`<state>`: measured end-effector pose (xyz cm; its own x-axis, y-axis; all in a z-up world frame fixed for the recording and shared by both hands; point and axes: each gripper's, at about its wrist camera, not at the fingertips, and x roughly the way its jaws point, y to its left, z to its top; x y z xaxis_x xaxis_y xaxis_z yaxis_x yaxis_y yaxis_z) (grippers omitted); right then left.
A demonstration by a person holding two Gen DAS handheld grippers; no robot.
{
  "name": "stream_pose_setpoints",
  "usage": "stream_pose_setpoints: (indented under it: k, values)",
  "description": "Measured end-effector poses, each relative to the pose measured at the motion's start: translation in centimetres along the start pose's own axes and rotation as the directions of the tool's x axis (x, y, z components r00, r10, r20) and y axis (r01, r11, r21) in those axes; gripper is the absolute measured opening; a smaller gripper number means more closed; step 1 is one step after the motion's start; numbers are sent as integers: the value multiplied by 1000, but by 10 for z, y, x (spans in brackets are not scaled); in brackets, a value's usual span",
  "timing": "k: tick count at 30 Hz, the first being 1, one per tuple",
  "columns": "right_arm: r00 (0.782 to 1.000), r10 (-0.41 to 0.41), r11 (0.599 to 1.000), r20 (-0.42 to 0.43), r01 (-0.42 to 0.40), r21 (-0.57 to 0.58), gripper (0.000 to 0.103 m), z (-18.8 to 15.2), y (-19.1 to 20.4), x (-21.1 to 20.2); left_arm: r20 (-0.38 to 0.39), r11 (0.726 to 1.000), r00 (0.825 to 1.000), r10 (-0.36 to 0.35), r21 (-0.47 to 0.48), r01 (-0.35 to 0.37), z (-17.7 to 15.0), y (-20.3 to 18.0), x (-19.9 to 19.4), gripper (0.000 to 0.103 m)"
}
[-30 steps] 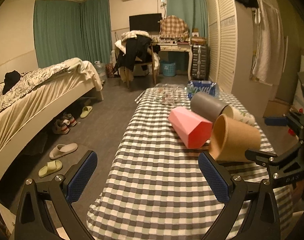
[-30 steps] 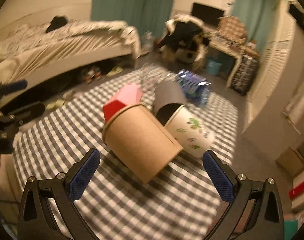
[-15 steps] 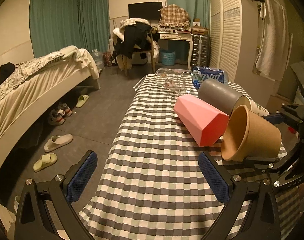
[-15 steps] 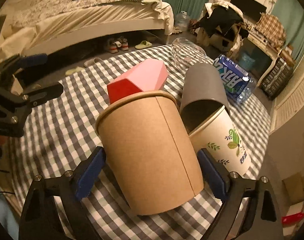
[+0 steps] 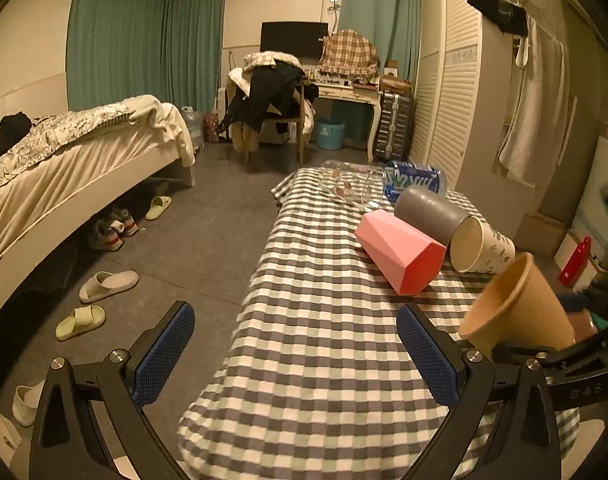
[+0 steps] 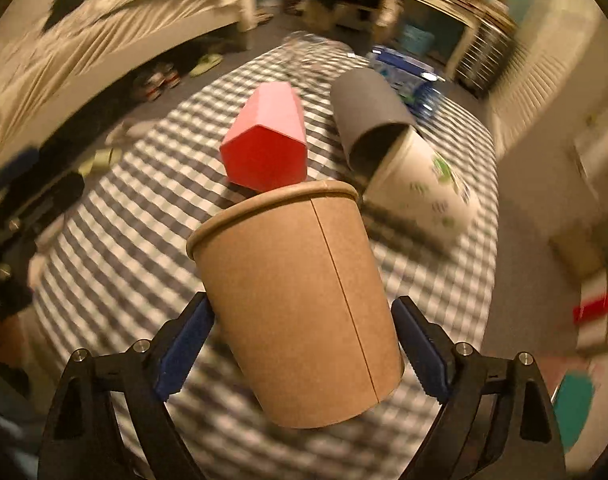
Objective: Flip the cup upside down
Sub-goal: 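Lift the tan cup with the right gripper and rotate it rim-up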
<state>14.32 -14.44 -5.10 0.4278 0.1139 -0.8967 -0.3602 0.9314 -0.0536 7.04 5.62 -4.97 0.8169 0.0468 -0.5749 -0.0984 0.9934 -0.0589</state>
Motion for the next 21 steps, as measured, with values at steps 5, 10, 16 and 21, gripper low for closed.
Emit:
stream_pose_setpoints:
  k: [5, 10, 16, 21]
  values:
    - [998, 46, 955, 41, -56, 292, 90, -29, 10, -32, 35, 1000, 999, -11, -1, 11, -2, 10, -14, 103]
    - [996, 26, 888, 85, -62, 456, 90, -45, 19, -28, 50, 1000, 999, -11, -5, 11, -5, 19, -21, 103]
    - [996, -20, 835, 88, -31, 549, 90, -39, 13, -1, 49, 1000, 999, 8, 8, -8, -12, 23, -19, 103]
    - [993, -32, 847, 112, -33, 531, 89, -35, 12, 8, 37, 1000, 999, 15, 3, -15, -18, 22, -12, 103]
